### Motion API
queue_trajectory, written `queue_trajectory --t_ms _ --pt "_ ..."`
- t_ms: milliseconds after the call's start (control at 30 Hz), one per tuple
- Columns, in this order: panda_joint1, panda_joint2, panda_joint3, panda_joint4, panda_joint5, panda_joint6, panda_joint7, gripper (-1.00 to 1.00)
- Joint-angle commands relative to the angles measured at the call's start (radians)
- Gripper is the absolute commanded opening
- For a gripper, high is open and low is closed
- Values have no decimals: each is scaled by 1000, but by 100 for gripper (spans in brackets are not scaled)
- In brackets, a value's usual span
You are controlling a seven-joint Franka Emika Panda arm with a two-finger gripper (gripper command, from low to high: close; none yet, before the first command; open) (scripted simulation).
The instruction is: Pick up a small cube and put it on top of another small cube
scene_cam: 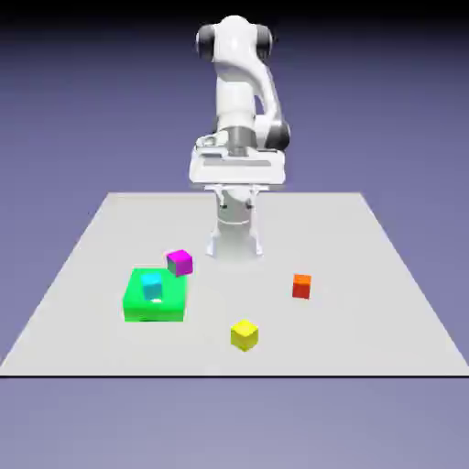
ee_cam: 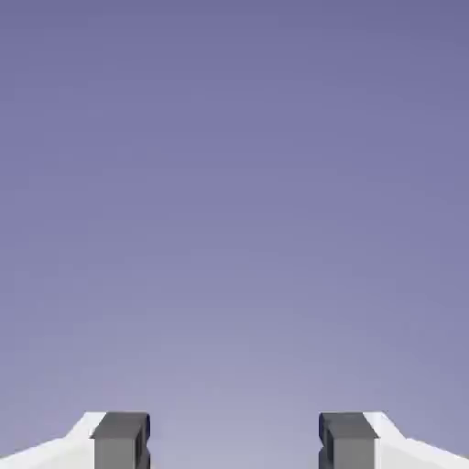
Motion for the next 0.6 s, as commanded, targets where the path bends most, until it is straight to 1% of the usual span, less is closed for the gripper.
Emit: queue_trajectory --t_ms 0,567 --pt "11 36 -8 9 11 -10 -44 0" --pt "195 643 -140 159 197 -177 -783 0"
